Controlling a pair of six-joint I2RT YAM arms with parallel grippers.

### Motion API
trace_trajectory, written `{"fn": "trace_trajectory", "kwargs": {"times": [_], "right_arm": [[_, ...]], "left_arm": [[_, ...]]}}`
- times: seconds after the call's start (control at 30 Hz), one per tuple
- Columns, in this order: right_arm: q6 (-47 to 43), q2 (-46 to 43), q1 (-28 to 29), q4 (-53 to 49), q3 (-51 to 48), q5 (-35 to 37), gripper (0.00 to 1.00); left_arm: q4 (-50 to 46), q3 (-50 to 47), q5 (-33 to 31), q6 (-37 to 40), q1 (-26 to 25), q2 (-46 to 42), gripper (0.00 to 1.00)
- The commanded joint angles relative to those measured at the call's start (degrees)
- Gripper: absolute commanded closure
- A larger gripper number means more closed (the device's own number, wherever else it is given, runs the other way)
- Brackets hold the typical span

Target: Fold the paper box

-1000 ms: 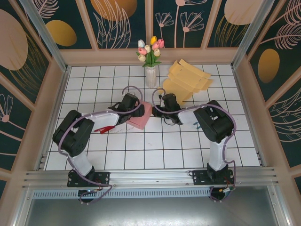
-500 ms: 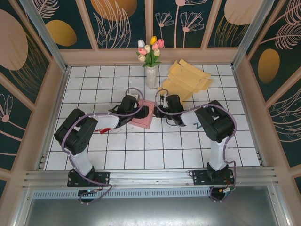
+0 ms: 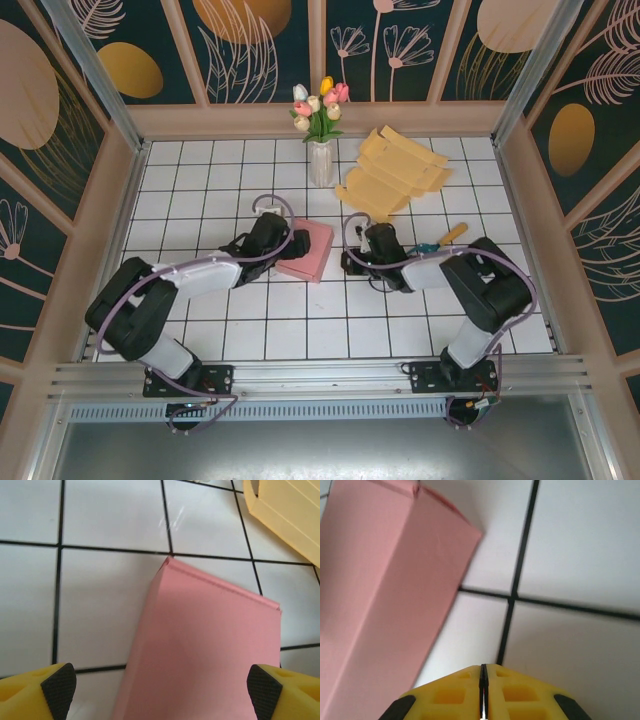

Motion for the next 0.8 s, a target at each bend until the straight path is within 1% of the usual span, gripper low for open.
{"fn": "trace_trajectory", "kwargs": {"times": [0.0,0.2,0.3,0.43,0.53,0.6,0.7,0.77], "right_arm": [[2.02,-3.19,2.39,1.59,-4.18,1.15,0.88],[4.39,-1.44,6.89,4.87,-4.51,0.98,0.88],[5.35,1.92,8.65,6.07,-2.57,0.33,0.88],[6.88,5.82,11.59,8.47,1.22,-1.66,0.88],[10.05,7.10,12.94,12.33,2.78,-4.63,0.88],[12.25,6.88,13.90,15.00,2.99,-5.35,0.88],[15.72,5.37,15.74,18.26,2.11,-2.99,0.88],[17.67,4.59,17.19,20.51,1.34,-1.05,0.87]], "left_arm": [[-0.93,-3.39,1.52,-1.33,0.01,-1.85,0.10],[4.72,-7.79,5.52,-2.33,0.00,-1.39,0.12],[6.12,-8.01,8.17,-3.17,-0.09,-0.39,0.13],[8.39,-8.13,10.65,-4.95,-1.52,0.46,0.14],[12.34,-9.32,13.30,-8.25,-3.13,0.78,0.15],[15.99,-11.02,15.63,-11.06,-3.98,0.83,0.15],[22.20,-14.24,17.98,-15.44,-4.36,0.16,0.15],[24.48,-15.60,18.44,-17.51,-4.43,-0.55,0.15]]}}
